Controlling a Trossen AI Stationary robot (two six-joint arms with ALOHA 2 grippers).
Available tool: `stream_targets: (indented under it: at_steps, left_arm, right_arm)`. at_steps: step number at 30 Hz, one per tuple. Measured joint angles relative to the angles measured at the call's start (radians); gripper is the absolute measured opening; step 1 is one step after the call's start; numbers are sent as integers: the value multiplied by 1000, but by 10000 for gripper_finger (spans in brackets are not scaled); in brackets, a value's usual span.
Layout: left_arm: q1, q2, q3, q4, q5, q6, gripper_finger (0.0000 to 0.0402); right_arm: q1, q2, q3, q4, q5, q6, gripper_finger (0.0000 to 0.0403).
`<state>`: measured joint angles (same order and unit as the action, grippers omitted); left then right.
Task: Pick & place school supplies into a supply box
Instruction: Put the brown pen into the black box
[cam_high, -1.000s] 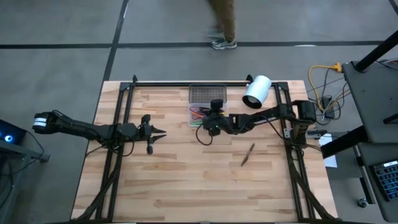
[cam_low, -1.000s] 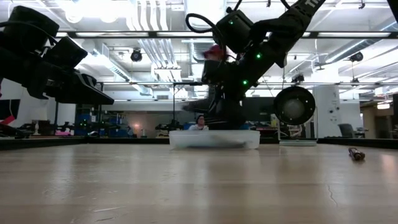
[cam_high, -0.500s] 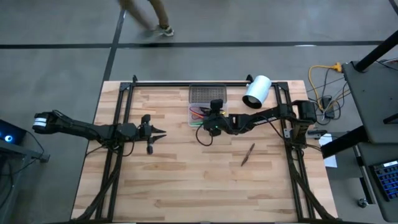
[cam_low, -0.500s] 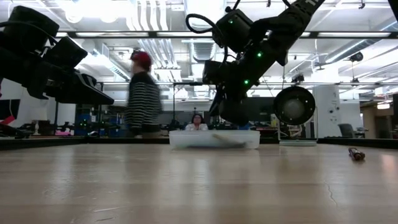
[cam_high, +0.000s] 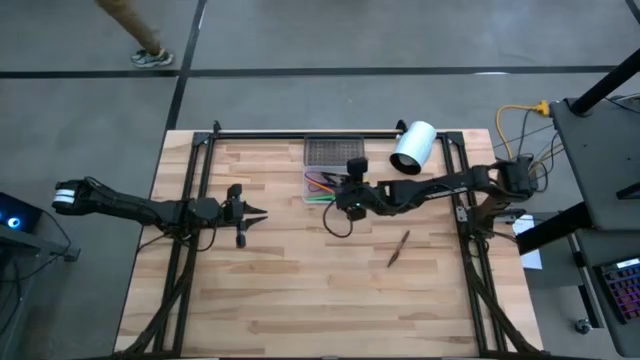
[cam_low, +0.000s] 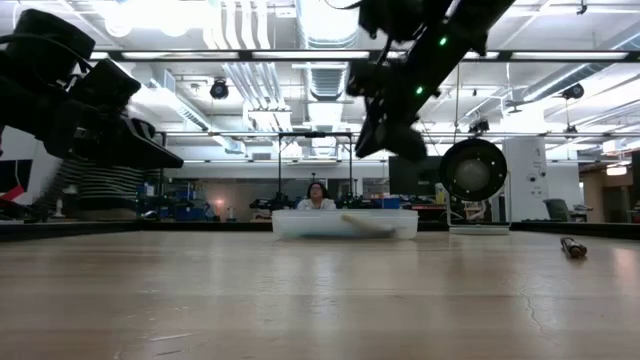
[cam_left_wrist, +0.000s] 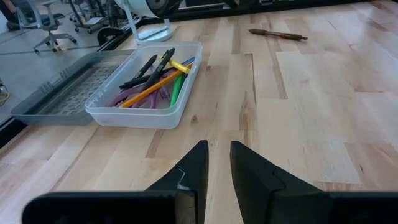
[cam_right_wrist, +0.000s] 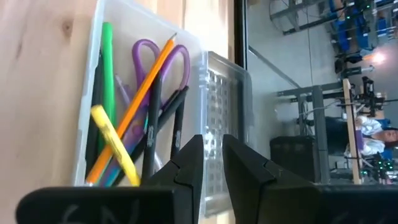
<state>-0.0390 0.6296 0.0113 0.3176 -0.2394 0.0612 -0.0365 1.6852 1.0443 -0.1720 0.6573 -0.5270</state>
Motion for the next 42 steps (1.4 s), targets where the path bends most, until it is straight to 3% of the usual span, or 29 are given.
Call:
stream_targets:
  at_steps: [6, 14, 19, 26, 42]
  left_arm:
    - [0, 0, 0, 0, 0, 0, 52]
    - [0, 0, 0, 0, 0, 0, 52]
    - [0, 0, 0, 0, 0, 0, 52]
    - [0, 0, 0, 0, 0, 0, 52]
    - [0, 0, 0, 0, 0, 0, 52]
  right_arm:
    - [8, -117, 0, -119, 0, 23, 52]
    - [12, -296, -5, -364, -33, 185, 52]
    - [18, -389, -37, -504, -247, 163, 52]
    - [18, -453, -63, -566, -548, 51, 52]
    - [19, -454, -67, -609, -547, 77, 52]
